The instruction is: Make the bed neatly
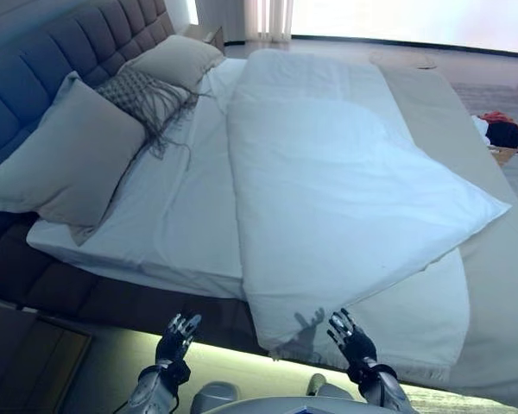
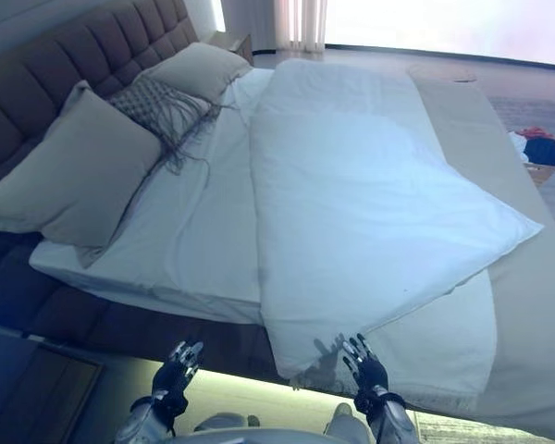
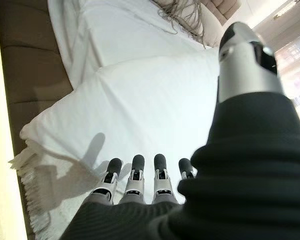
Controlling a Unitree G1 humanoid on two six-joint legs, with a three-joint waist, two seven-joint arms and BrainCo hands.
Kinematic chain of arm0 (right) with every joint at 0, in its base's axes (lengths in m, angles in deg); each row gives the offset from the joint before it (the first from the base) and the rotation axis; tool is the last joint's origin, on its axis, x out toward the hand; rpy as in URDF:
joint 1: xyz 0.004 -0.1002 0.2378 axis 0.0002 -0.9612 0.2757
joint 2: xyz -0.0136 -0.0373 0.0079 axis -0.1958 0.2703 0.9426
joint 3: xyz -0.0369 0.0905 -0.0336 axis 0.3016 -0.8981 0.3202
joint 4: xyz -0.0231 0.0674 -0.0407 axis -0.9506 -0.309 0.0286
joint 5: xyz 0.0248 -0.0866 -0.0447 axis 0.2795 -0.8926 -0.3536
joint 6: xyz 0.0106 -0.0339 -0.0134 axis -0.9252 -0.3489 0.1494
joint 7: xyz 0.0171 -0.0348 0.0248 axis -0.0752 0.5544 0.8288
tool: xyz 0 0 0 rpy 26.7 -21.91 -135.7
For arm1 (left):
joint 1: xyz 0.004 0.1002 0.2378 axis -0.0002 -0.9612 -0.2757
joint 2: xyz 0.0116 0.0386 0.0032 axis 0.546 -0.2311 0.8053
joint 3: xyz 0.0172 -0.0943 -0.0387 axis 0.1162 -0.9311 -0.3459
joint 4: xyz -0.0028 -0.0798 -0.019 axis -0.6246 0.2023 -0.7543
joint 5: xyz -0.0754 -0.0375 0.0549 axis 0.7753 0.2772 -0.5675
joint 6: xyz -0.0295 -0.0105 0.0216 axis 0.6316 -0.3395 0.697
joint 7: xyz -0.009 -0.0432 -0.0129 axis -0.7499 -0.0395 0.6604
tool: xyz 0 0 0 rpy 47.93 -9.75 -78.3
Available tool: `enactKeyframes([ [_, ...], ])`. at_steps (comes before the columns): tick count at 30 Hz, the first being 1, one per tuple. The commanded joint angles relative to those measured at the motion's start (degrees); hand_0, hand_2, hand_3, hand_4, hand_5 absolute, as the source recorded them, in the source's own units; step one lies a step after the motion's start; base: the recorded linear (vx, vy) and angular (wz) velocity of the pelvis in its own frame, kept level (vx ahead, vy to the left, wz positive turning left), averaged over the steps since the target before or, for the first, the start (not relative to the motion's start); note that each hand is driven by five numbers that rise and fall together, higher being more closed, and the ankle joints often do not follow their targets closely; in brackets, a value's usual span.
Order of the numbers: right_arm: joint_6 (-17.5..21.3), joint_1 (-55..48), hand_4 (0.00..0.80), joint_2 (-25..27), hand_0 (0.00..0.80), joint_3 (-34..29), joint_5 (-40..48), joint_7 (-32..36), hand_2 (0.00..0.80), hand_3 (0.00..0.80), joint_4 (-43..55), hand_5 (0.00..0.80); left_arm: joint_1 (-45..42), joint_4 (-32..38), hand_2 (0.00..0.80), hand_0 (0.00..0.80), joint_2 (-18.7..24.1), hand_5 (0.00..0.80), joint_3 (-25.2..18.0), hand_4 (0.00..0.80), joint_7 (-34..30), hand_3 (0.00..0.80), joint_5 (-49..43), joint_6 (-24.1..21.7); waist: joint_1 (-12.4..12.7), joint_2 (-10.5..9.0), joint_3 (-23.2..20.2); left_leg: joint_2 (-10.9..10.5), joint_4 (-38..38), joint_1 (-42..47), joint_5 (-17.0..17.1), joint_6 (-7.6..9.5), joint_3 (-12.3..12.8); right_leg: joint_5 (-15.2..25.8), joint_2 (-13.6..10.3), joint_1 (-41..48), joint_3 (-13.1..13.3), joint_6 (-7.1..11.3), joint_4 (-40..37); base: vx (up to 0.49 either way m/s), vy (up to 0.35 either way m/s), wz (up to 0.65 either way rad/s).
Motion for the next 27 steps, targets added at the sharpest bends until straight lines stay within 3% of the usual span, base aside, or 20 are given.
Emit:
enactKeyframes([
  [1, 3.1, 1.6, 0.0, -0.9, 0.0, 1.2, -0.3, 0.7, 0.0, 0.0, 1.9, 0.0, 2.0, 4.0, 0.0, 0.0, 1.4, 0.0, -1.0, 0.0, -0.4, 0.0, -0.7, -2.8, 0.3, -1.52, -0.5, -6.0, 6.2, 0.2, 0.9, 5.87, -0.7, 12.2, 0.1, -1.1, -0.1, 3.4, -7.7, 0.256, -0.31, 0.21],
  [3, 3.4, 2.4, 0.0, -0.2, 0.0, 2.1, 0.8, 0.1, 0.0, 0.0, 2.9, 0.0, 2.9, 3.4, 0.0, 0.0, 1.4, 0.0, -1.3, 0.0, -2.5, 0.0, -0.1, -2.4, -0.6, -1.26, -0.3, -4.8, 10.8, -0.7, 2.1, 4.96, 0.2, 9.9, 0.8, -0.9, -0.4, 2.14, -5.6, 0.184, -0.243, 0.42],
  [4, 3.3, 2.6, 0.0, 0.4, 0.0, 2.4, 1.7, -0.6, 0.0, 0.0, 3.1, 0.0, 3.1, 3.1, 0.0, 0.0, 1.5, 0.0, -1.0, 0.0, -2.5, 0.0, -0.9, -2.6, -1.0, -0.97, -0.3, -4.1, 13.5, -1.3, 4.1, 4.01, 0.3, 8.4, 1.6, -0.5, -0.5, 1.16, -5.0, 0.131, -0.243, 0.39],
  [5, 2.9, 2.9, 0.0, 0.8, 0.0, 2.1, 1.6, -0.8, 0.0, 0.0, 2.8, 0.0, 3.2, 2.9, 0.0, 0.0, 1.3, 0.0, -0.4, 0.0, -2.0, 0.0, -0.4, -2.9, -1.2, -0.76, -0.2, -3.7, 18.0, -3.3, 8.1, 2.56, 0.6, 7.2, 2.6, 0.5, -0.7, -0.15, -5.0, 0.103, -0.25, 0.29],
  [8, 2.3, 3.6, 0.0, 2.8, 0.0, 1.0, 1.5, 0.6, 0.0, 0.0, 2.1, 0.0, 2.2, 4.1, 0.0, 0.0, 0.2, 0.0, 0.2, 0.0, -0.9, 0.0, 1.0, -2.9, -0.5, -1.12, 1.2, -5.4, 31.4, -10.8, 14.0, 0.94, 1.4, 4.9, 3.6, 3.8, -1.6, -2.79, -5.3, 0.094, -0.221, 0.53],
  [9, 2.0, 3.3, 0.0, 3.4, 0.0, 0.3, 1.7, 1.0, 0.0, 0.0, 2.0, 0.0, 1.1, 4.4, 0.0, 0.0, -0.4, 0.0, 0.6, 0.0, -0.6, 0.0, 1.0, -3.1, 0.0, -0.98, 1.8, -5.4, 33.6, -13.8, 16.5, -0.09, 1.6, 4.4, 4.3, 5.4, -1.9, -3.39, -5.9, 0.095, -0.129, 0.32],
  [10, 1.9, 3.2, 0.0, 3.6, 0.0, 0.2, 1.8, 1.1, 0.0, 0.0, 2.1, 0.0, 0.9, 4.5, 0.0, 0.0, -0.5, 0.0, 0.7, 0.0, -0.5, 0.0, 1.0, -3.1, 0.0, -0.86, 1.9, -5.2, 33.9, -14.4, 16.7, -0.3, 1.6, 4.4, 4.4, 5.6, -2.0, -3.47, -6.0, 0.143, -0.105, -0.11],
  [12, 1.9, 3.7, 0.0, 4.3, 0.0, 0.9, 2.9, 0.1, 0.0, 0.0, 3.1, 0.0, -0.1, 5.6, 0.0, 0.0, -0.5, 0.0, 1.3, 0.0, -0.1, 0.0, 0.7, -3.4, 1.6, -0.18, 3.0, -1.7, 26.4, -16.8, 18.7, -0.47, 0.1, 2.9, 5.9, 7.5, -2.9, -3.82, -6.5, 0.142, -0.052, -0.34],
  [13, 2.0, 3.9, 0.0, 4.2, 0.0, 1.1, 2.9, -0.2, 0.0, 0.0, 3.2, 0.0, -0.2, 5.5, 0.0, 0.0, -0.5, 0.0, 1.2, 0.0, 0.0, 0.0, 0.7, -3.4, 2.0, -0.01, 3.3, -0.9, 24.7, -16.8, 19.3, -0.67, -0.1, 2.6, 6.2, 7.8, -3.1, -3.87, -6.5, 0.152, 0.007, -0.29],
  [14, 2.1, 4.4, 0.0, 3.9, 0.0, 1.9, 2.7, -0.9, 0.0, 0.0, 3.8, 0.0, -0.1, 5.1, 0.0, 0.0, -0.5, 0.0, 0.6, 0.0, 0.2, 0.0, 1.2, -3.4, 2.8, 0.84, 3.5, 1.8, 18.6, -16.8, 21.9, -1.81, -1.5, 1.5, 7.1, 8.5, -3.6, -4.0, -6.5, 0.18, 0.049, -0.14],
  [18, 1.0, 2.9, 0.0, 2.9, 0.0, 1.6, 2.2, -2.6, 0.0, 0.0, 6.7, 0.0, -0.3, 3.6, 0.0, 0.0, -1.3, 0.0, -1.3, 0.0, -1.1, 0.0, 0.3, -2.2, 3.9, 3.0, 2.8, 6.9, 5.2, -15.6, 26.4, -4.87, -2.9, -1.5, 7.6, 11.4, -4.3, -4.14, -6.1, 0.273, 0.126, -0.03],
  [22, 0.6, 0.3, 0.0, 2.9, 0.0, 0.4, 2.0, -3.5, 0.0, 0.0, 8.2, 0.0, -0.7, 3.9, 0.0, 0.0, -1.5, 0.0, -1.6, 0.0, -2.1, 0.0, -0.8, -0.1, 2.8, 4.44, 1.7, 8.7, 0.8, -13.0, 24.9, -5.7, -1.9, -3.7, 5.6, 12.5, -4.3, -3.72, -4.1, 0.288, 0.225, 0.05],
  [25, 1.1, -0.7, 0.0, 2.8, 0.0, -0.3, 2.5, -2.7, 0.0, 0.0, 8.1, 0.0, -0.2, 4.3, 0.0, 0.0, -0.9, 0.0, -1.2, 0.0, -2.6, 0.0, -0.2, 0.5, 1.6, 4.85, 1.5, 7.1, 3.3, -12.5, 19.8, -4.74, -1.0, -4.5, 3.3, 11.9, -3.2, -3.16, -2.1, 0.197, 0.218, -0.15],
  [27, 1.9, -0.4, 0.0, 2.6, 0.0, -0.2, 2.5, -2.7, 0.0, 0.0, 7.8, 0.0, 0.1, 4.5, 0.0, 0.0, -0.4, 0.0, -0.6, 0.0, -2.7, 0.0, 0.1, 0.4, 1.1, 4.59, 1.9, 5.3, 4.6, -12.4, 13.7, -2.83, 0.6, -4.4, 0.8, 10.9, -2.8, -2.32, -0.5, 0.143, 0.222, -0.15],
])
